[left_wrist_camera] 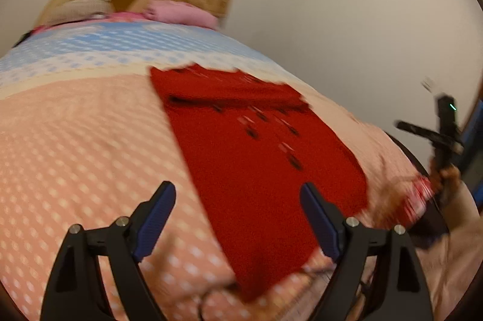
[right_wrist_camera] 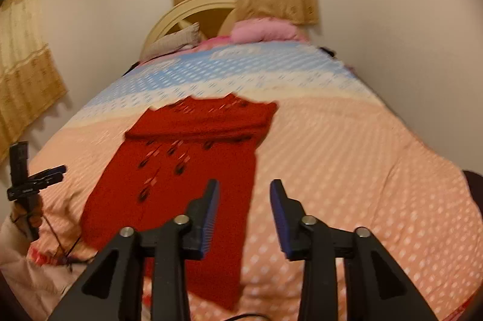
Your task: Fold small clothes
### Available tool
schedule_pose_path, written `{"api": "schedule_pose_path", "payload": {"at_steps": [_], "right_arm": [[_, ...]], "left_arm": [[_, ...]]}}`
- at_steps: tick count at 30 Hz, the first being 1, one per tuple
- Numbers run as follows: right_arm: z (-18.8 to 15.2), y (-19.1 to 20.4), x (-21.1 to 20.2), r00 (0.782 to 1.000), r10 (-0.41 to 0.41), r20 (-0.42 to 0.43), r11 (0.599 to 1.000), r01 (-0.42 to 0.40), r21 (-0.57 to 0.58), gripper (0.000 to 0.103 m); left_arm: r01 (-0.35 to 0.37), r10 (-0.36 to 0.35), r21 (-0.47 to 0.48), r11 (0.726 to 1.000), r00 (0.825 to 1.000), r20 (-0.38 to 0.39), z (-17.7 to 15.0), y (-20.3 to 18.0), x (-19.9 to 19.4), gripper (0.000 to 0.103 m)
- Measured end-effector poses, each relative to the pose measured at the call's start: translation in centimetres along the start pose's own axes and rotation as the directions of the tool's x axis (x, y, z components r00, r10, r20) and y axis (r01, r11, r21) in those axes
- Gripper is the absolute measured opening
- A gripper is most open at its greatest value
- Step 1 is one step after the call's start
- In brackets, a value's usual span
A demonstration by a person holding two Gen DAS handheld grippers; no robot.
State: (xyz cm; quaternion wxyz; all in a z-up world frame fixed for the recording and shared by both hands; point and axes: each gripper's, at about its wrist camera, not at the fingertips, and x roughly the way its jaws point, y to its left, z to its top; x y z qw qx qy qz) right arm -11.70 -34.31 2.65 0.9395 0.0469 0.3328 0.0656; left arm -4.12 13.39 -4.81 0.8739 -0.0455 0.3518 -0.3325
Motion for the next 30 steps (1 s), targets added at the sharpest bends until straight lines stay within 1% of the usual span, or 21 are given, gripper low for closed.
{"api": "schedule_pose_path", "payload": {"at_steps": [1, 3, 5, 7, 8, 9, 12, 16, 22, 23, 25, 27, 29, 30], "right_arm": [[-0.6, 0.2, 0.0, 1.0, 0.016, -0.016, 1.0, -0.016, 0.001, 0.056], [-1.8, 0.4, 0.4, 0.998, 0.044, -0.051, 0.999, -0.044, 0.005, 0.057], [-3.3, 0.5, 1.2, 0.993, 0.08, -0.089, 0.997, -0.077, 0.028, 0.057], [-5.1, 0.5, 2.5, 0.984, 0.115, -0.139, 0.992, -0.106, 0.068, 0.057], [-6.0, 0.4, 3.5, 0.977, 0.127, -0.173, 0.99, -0.113, 0.087, 0.057], [-6.9, 0.4, 4.3, 0.97, 0.13, -0.205, 0.988, -0.111, 0.103, 0.057], [-8.7, 0.6, 5.5, 0.955, 0.15, -0.255, 0.983, -0.118, 0.138, 0.057], [-9.9, 0.3, 6.1, 0.943, 0.17, -0.286, 0.978, -0.126, 0.165, 0.057], [-12.0, -1.4, 7.0, 0.929, 0.157, -0.335, 0.971, -0.083, 0.225, 0.057], [-12.3, -1.5, 7.1, 0.927, 0.162, -0.339, 0.969, -0.084, 0.233, 0.057], [-12.6, -1.6, 7.4, 0.924, 0.176, -0.34, 0.965, -0.094, 0.244, 0.057], [-12.8, -1.3, 8.0, 0.919, 0.187, -0.348, 0.964, -0.103, 0.247, 0.057], [-13.1, -0.9, 8.5, 0.915, 0.178, -0.362, 0.969, -0.098, 0.228, 0.057], [-13.1, -0.7, 8.6, 0.916, 0.165, -0.366, 0.973, -0.09, 0.213, 0.057]], "left_arm": [[0.013, -0.013, 0.023, 1.0, 1.0, -0.018, -0.6, -0.7, 0.2, 0.09], [0.016, -0.015, 0.035, 0.999, 0.999, -0.037, -1.7, -1.3, 0.5, 0.09], [0.035, -0.035, 0.0, 0.999, 0.997, -0.067, -2.9, -1.5, 1.2, 0.09], [0.076, -0.083, -0.073, 0.994, 0.992, -0.094, -4.1, -1.3, 2.1, 0.09], [0.091, -0.101, -0.095, 0.991, 0.99, -0.1, -4.6, -1.4, 2.3, 0.09], [0.109, -0.122, -0.118, 0.987, 0.987, -0.108, -5.2, -1.3, 2.7, 0.089], [0.112, -0.129, -0.132, 0.985, 0.983, -0.128, -6.5, -1.7, 2.9, 0.089], [0.134, -0.161, -0.179, 0.975, 0.977, -0.141, -7.5, -1.3, 3.2, 0.089], [0.152, -0.187, -0.218, 0.964, 0.971, -0.151, -8.1, -0.9, 3.5, 0.086], [0.161, -0.197, -0.225, 0.961, 0.969, -0.147, -8.2, -0.7, 3.5, 0.084], [0.178, -0.214, -0.237, 0.955, 0.967, -0.138, -8.3, -0.5, 3.5, 0.078], [0.183, -0.223, -0.248, 0.951, 0.964, -0.142, -8.4, -0.5, 3.9, 0.07], [0.182, -0.222, -0.248, 0.951, 0.964, -0.147, -8.5, -0.6, 4.1, 0.065], [0.181, -0.222, -0.249, 0.952, 0.963, -0.15, -8.5, -0.7, 4.1, 0.065]]}}
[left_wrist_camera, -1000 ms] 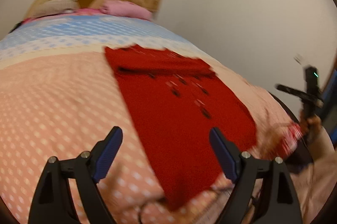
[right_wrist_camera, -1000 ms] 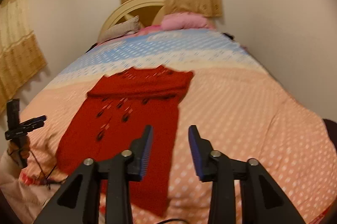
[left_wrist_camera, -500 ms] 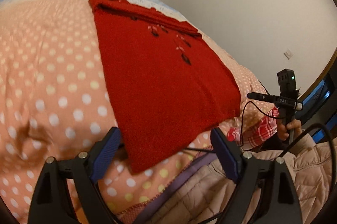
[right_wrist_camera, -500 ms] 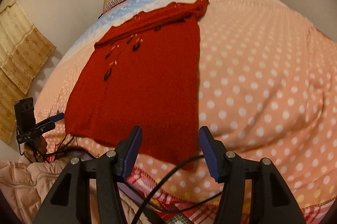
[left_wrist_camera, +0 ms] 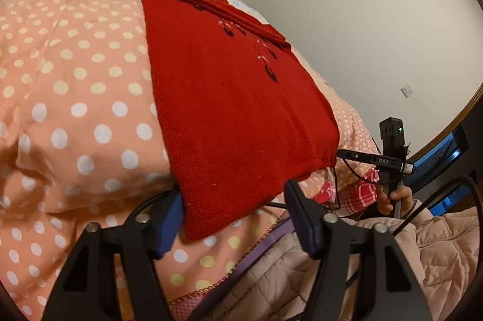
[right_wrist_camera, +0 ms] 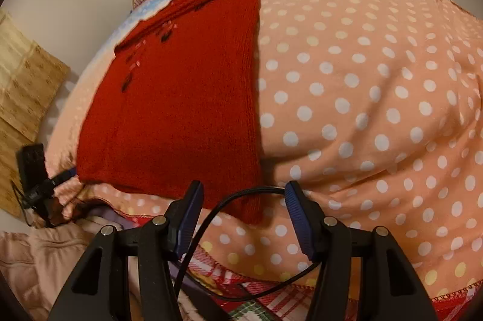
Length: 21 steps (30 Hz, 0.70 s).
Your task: Fold small clothes
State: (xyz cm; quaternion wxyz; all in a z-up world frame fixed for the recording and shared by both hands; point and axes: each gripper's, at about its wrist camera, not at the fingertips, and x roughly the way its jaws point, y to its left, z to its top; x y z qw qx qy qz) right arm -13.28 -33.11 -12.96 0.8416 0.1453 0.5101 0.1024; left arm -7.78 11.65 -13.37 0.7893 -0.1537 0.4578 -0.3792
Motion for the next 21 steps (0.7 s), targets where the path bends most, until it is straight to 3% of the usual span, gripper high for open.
{"api": "schedule_pose_path", "payload": {"at_steps": [3, 8, 11, 15, 21], "right_arm": [[0.3, 0.6, -0.5, 0.998, -0.047, 0.038, 0.998, 0.048, -0.03, 0.057], [1.5, 1.4, -1.7, 0.995, -0.041, 0.092, 0.997, 0.047, -0.066, 0.057], [1.9, 1.3, -0.4, 0.997, -0.039, 0.069, 0.997, 0.044, -0.067, 0.057], [1.4, 1.2, 1.5, 1.0, 0.023, 0.004, 0.998, -0.023, -0.055, 0.048], [0.2, 2.1, 2.8, 0.992, 0.08, -0.094, 0.989, -0.09, -0.113, 0.045]], "left_arm": [[0.004, -0.004, 0.001, 1.0, 1.0, 0.003, 0.1, -0.1, -0.1, 0.065], [-0.001, 0.001, 0.008, 1.0, 1.0, -0.004, 0.2, -0.4, 0.4, 0.065], [-0.002, 0.002, 0.009, 1.0, 1.0, -0.007, 0.3, -0.5, 0.5, 0.065], [0.005, -0.005, 0.003, 1.0, 1.0, -0.003, 0.4, -0.6, 0.4, 0.065], [0.027, -0.027, 0.007, 1.0, 1.0, 0.001, 0.2, -0.4, 0.2, 0.065]]}}
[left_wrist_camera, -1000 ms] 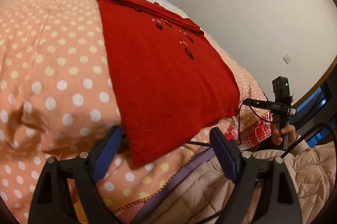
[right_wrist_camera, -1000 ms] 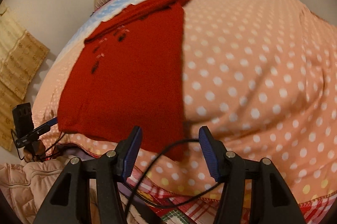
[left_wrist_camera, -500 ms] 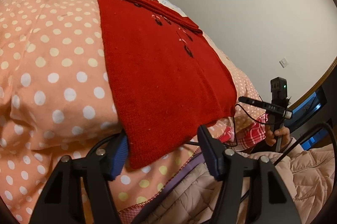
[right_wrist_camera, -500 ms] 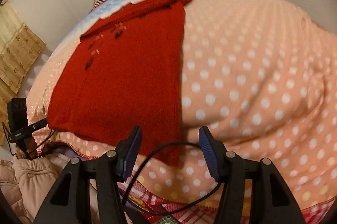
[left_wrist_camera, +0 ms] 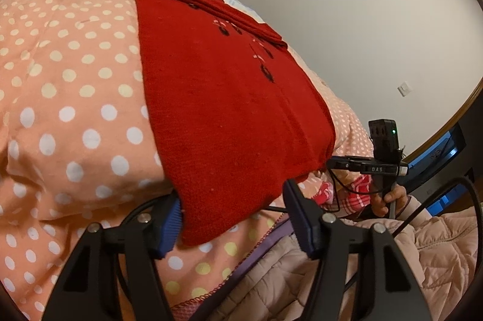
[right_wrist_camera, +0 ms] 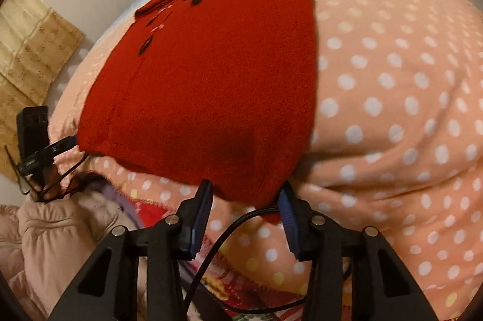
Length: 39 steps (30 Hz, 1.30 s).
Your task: Fold small clothes
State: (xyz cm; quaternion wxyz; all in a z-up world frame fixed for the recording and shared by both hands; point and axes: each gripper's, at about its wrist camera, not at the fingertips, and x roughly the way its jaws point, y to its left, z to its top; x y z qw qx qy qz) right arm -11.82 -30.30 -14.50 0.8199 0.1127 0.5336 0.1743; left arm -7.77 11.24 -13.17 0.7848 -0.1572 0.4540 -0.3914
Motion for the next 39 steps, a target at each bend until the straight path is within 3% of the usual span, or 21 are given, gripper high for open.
{"api": "schedule_pose_path", "payload": {"at_steps": [4, 7, 9, 11, 12, 15, 19, 23, 26, 33, 37, 39], "right_arm": [[0.2, -1.6, -0.4, 1.0, -0.017, 0.024, 0.998, 0.015, 0.067, 0.045], [0.1, -3.5, -0.9, 0.996, 0.044, 0.077, 0.984, -0.057, 0.169, 0.045], [0.2, -3.8, -0.8, 0.994, 0.065, 0.091, 0.98, -0.081, 0.182, 0.045], [0.2, -3.0, -0.5, 0.997, 0.039, 0.072, 0.99, -0.049, 0.133, 0.027], [0.2, -2.3, -0.2, 0.998, 0.018, 0.054, 0.995, -0.023, 0.096, 0.007], [0.5, -1.3, -0.4, 0.998, 0.014, 0.053, 0.998, -0.018, 0.064, 0.006], [1.6, -1.1, -2.4, 0.987, 0.122, 0.106, 0.988, -0.131, 0.087, 0.006], [4.0, -0.8, -4.2, 0.962, 0.207, 0.178, 0.969, -0.227, 0.098, 0.006], [6.8, -1.0, -5.1, 0.94, 0.24, 0.243, 0.954, -0.275, 0.118, 0.006], [13.0, -5.3, -4.9, 0.911, 0.172, 0.375, 0.916, -0.288, 0.278, 0.003], [15.1, -7.1, -3.1, 0.925, 0.095, 0.367, 0.91, -0.23, 0.346, 0.003], [15.4, -7.8, -2.1, 0.934, 0.071, 0.35, 0.906, -0.207, 0.368, 0.003]], "left_arm": [[0.006, -0.006, -0.008, 1.0, 1.0, 0.002, -0.1, 0.3, 0.0, 0.061], [0.002, -0.001, -0.026, 1.0, 1.0, 0.006, -0.3, 0.8, 0.0, 0.043], [0.014, -0.014, -0.038, 0.999, 1.0, 0.007, -0.4, 1.1, 0.1, 0.021], [0.015, -0.014, -0.027, 1.0, 1.0, 0.016, -0.5, 1.0, 0.0, 0.017], [0.01, -0.01, -0.015, 1.0, 1.0, 0.023, -0.4, 0.8, -0.2, 0.015], [0.006, -0.007, 0.017, 1.0, 0.998, 0.063, 0.2, -0.2, -1.0, 0.013], [0.03, -0.033, 0.036, 0.999, 0.994, 0.104, 2.8, -1.0, -2.2, 0.012], [0.006, -0.015, 0.089, 0.996, 0.994, 0.105, 6.6, -2.1, -2.1, 0.012], [0.004, -0.008, 0.045, 0.999, 0.996, 0.09, 9.9, -1.2, -1.4, 0.012], [-0.053, 0.057, -0.083, 0.995, 0.997, 0.052, 15.1, 3.1, 1.9, 0.012], [-0.086, 0.091, -0.148, 0.985, 0.995, 0.028, 16.4, 5.0, 2.8, 0.014], [-0.096, 0.108, -0.156, 0.983, 0.992, 0.069, 16.9, 5.7, 1.4, 0.032]]}}
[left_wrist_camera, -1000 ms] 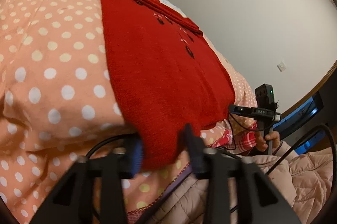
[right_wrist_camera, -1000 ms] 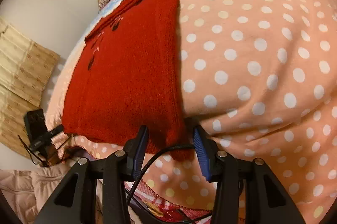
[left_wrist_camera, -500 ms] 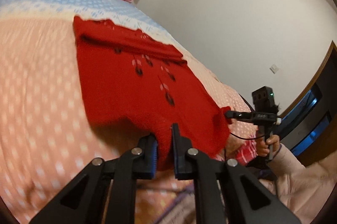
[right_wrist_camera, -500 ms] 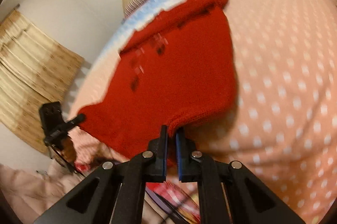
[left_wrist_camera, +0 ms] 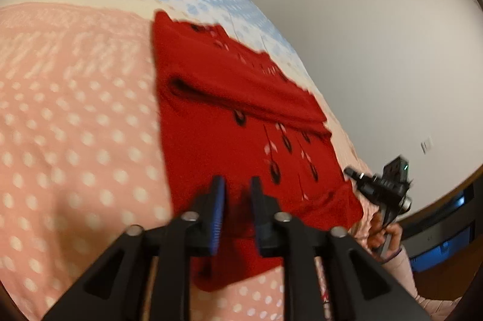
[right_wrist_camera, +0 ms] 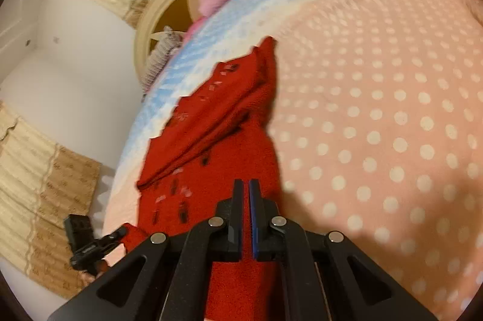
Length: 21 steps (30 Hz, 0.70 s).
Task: Fold small clothes
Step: 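Close both grippers on the hem end of the red sweater strip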
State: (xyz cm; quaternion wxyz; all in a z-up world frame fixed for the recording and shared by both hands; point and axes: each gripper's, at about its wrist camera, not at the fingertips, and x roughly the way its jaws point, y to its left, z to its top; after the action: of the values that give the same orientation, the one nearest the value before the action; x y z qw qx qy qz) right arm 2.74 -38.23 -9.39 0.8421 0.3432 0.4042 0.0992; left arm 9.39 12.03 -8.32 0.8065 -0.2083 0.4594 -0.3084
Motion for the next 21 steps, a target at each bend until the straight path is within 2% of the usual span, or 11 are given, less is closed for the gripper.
{"api": "schedule_pose_path", "payload": {"at_steps": [1, 2, 3, 5, 7, 12, 15, 18, 20, 21], "right_arm": [[0.0, -0.4, 0.3, 1.0, -0.021, -0.01, 1.0, 0.021, -0.005, 0.003], [-0.2, -0.5, 0.8, 0.999, -0.043, -0.018, 0.999, 0.043, -0.015, 0.003], [-0.4, -0.5, 1.2, 0.998, -0.056, -0.026, 0.998, 0.055, -0.028, 0.003], [-0.5, -0.8, 1.1, 0.999, -0.05, -0.019, 0.998, 0.049, -0.025, 0.003], [-0.7, -0.8, 0.8, 0.999, -0.049, -0.004, 0.999, 0.049, -0.023, 0.003], [-1.1, -0.5, 1.2, 0.999, -0.033, -0.001, 0.999, 0.033, -0.025, 0.003], [-0.9, -0.8, 0.7, 1.0, 0.019, 0.014, 0.999, -0.02, 0.03, 0.004], [-0.5, -0.8, -0.7, 0.996, 0.058, 0.065, 0.996, -0.061, 0.059, 0.004], [-0.2, -0.6, -1.7, 0.994, 0.06, 0.087, 0.996, -0.065, 0.053, 0.007], [-0.1, -0.5, -2.5, 0.994, 0.049, 0.098, 0.998, -0.054, 0.045, 0.02]], "left_arm": [[-0.016, 0.015, 0.012, 1.0, 0.999, 0.035, 0.2, 0.1, -0.9, 0.039], [-0.048, 0.046, 0.036, 0.998, 0.996, 0.075, 0.3, 0.2, -1.9, 0.05], [-0.081, 0.074, 0.067, 0.994, 0.991, 0.109, 0.3, 0.1, -2.7, 0.055], [-0.109, 0.093, 0.123, 0.986, 0.987, 0.129, 0.1, 0.1, -3.6, 0.055], [-0.09, 0.07, 0.185, 0.979, 0.992, 0.108, -0.2, -0.2, -3.8, 0.055], [-0.056, 0.047, 0.307, 0.95, 0.998, 0.036, -0.5, -2.0, -0.4, 0.055], [-0.042, 0.047, 0.324, 0.945, 0.999, -0.009, 0.1, -2.3, 2.2, 0.055], [-0.032, 0.055, 0.316, 0.948, 0.996, -0.064, 0.1, -2.3, 4.7, 0.055], [-0.045, 0.06, 0.344, 0.938, 0.998, -0.034, 0.0, -2.9, 5.0, 0.055], [-0.05, 0.066, 0.352, 0.935, 0.997, -0.035, 0.0, -3.1, 5.2, 0.055]]}}
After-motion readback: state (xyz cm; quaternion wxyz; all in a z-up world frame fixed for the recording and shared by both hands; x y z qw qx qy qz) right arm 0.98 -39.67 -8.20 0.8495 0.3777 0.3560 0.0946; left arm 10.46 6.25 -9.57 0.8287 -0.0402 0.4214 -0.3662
